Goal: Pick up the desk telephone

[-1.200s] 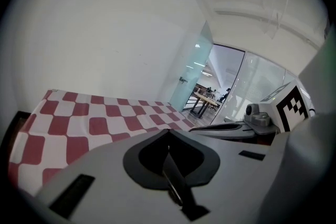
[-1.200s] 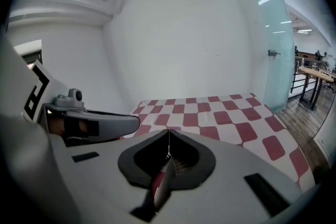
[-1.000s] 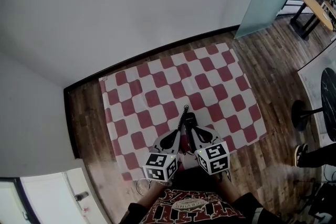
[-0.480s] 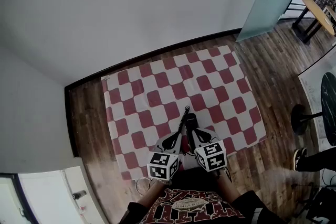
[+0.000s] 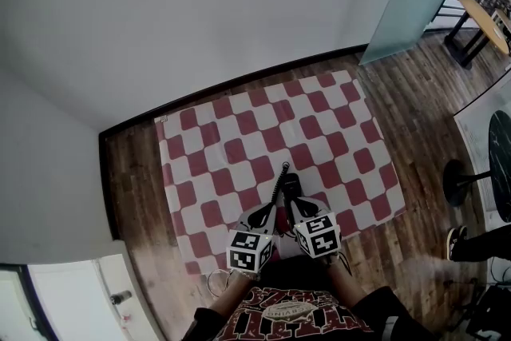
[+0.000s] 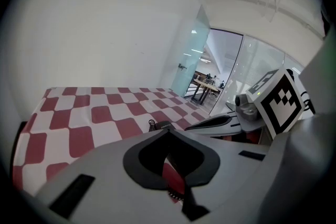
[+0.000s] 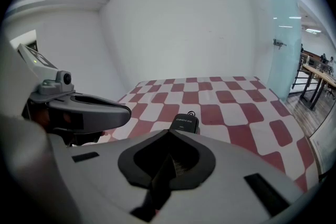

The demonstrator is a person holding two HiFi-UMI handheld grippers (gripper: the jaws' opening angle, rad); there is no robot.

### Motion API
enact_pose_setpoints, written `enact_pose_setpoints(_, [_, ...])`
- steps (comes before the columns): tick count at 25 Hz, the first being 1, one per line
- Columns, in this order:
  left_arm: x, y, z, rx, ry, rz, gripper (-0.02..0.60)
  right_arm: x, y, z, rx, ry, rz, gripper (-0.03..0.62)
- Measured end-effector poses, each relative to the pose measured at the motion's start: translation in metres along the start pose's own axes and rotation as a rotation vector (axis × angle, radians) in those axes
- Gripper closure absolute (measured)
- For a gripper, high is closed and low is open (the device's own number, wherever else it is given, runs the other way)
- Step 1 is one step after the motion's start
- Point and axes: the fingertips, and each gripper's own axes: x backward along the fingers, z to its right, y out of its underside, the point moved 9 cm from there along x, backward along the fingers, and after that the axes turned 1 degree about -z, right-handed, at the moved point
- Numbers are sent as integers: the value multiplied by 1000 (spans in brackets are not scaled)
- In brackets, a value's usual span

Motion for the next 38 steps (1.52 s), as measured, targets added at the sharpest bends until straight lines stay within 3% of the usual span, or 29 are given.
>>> enact_pose_setpoints(14, [-4, 4, 1, 4, 32, -30, 572, -6, 3, -1, 22, 37, -13, 564])
enact_pose_setpoints(17, [-4, 4, 1, 9, 37, -30, 572, -8, 4, -3, 21, 35, -20, 505])
enact_pose_setpoints(24, [-4, 5, 0, 14, 41, -31, 572, -12, 9, -2, 3, 50, -37, 457])
enact_pose_setpoints(32, [-4, 9, 0, 34, 55, -35, 572, -19, 14, -1, -39, 80, -48, 338])
enact_pose_setpoints(38, [-3, 9, -1, 47, 58, -32, 572, -28, 20, 0, -87, 96, -75, 318])
